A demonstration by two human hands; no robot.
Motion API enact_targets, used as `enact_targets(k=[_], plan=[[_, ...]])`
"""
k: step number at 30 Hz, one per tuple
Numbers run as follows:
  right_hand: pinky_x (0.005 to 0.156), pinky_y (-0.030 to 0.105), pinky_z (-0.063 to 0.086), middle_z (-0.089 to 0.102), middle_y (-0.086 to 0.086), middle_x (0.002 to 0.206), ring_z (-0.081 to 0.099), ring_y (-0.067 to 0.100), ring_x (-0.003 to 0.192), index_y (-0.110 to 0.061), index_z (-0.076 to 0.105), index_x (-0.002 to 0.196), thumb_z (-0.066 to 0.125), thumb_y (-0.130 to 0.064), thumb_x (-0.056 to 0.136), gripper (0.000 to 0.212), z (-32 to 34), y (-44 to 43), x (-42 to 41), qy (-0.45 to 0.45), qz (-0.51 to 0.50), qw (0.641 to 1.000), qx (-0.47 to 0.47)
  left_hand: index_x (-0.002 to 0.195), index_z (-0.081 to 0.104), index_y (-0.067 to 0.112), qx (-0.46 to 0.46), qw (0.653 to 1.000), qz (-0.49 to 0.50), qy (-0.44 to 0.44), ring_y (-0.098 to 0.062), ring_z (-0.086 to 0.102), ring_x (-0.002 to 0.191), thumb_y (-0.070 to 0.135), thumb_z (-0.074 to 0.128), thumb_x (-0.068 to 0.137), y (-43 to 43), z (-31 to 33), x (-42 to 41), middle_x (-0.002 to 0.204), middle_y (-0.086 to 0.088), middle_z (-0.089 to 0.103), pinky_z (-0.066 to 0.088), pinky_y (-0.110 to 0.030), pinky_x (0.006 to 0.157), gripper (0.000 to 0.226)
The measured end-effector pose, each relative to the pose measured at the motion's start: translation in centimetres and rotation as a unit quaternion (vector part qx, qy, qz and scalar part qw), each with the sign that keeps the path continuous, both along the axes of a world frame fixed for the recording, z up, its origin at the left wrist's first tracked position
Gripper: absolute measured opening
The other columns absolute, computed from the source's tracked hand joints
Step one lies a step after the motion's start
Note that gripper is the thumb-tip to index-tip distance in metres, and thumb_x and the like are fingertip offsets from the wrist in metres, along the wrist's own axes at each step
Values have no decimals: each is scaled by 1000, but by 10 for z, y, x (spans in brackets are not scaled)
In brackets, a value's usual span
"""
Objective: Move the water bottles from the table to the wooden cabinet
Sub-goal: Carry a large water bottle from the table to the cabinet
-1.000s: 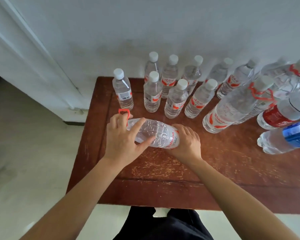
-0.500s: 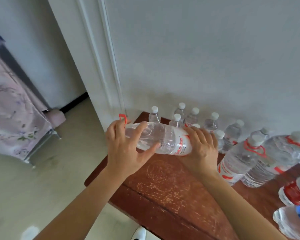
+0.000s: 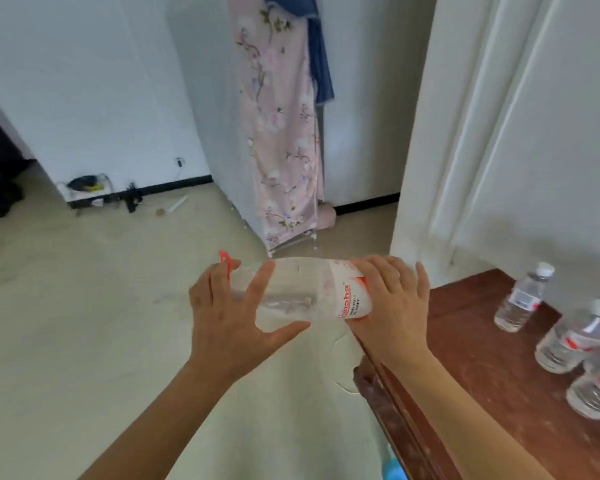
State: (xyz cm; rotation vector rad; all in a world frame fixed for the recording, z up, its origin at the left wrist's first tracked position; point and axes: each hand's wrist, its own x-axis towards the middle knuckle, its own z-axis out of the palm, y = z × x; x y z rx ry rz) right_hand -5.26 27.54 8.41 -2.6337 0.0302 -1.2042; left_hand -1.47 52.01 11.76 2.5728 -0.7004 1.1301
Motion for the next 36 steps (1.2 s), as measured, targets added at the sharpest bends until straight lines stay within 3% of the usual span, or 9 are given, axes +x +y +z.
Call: enact_targets(k=[7,11,20,28,36], plan=[[110,62,35,65,0,124,58,30,118,-20,66,123,87,-46,64,68,13,239,71,-45,200,979,-25,131,56,24,-39,983,171,-48,-39,49,109,83,67,69,237,2,-27,120,-22,54,41,-52,88,87],[110,62,35,66,0,126,60,29,119,-21,66,124,83,-46,66,65,15,384,92,-45,290,956,-23,132,55,25,-45,964,257,-47,-41,50,109,83,60,75,365,1,-50,119,-25,58,39,-52,87,82],[115,62,30,63,-2,129,59,29,123,-26,58,129,86,-44,65,72,2,607,131,-34,443,896,-18,135,51,23,-45,915,398,-43,-42,48,109,77,67,72,547,-14,-71,121,-27,54,42,-52,82,84],[118,57,26,64,0,129,57,30,124,-21,64,129,89,-41,65,72,-16,784,254,-45,528,848,-3,136,50,24,-11,874,483,-58,-40,47,112,78,66,73,691,-23,17,121,-25,56,41,-51,83,84],[116,58,29,63,5,133,56,31,128,-16,64,131,88,-43,68,73,8,965,380,-39,612,790,-1,138,48,24,6,814,576,-68,-40,44,114,76,68,71,824,-1,113,128,-20,46,39,-52,84,86]])
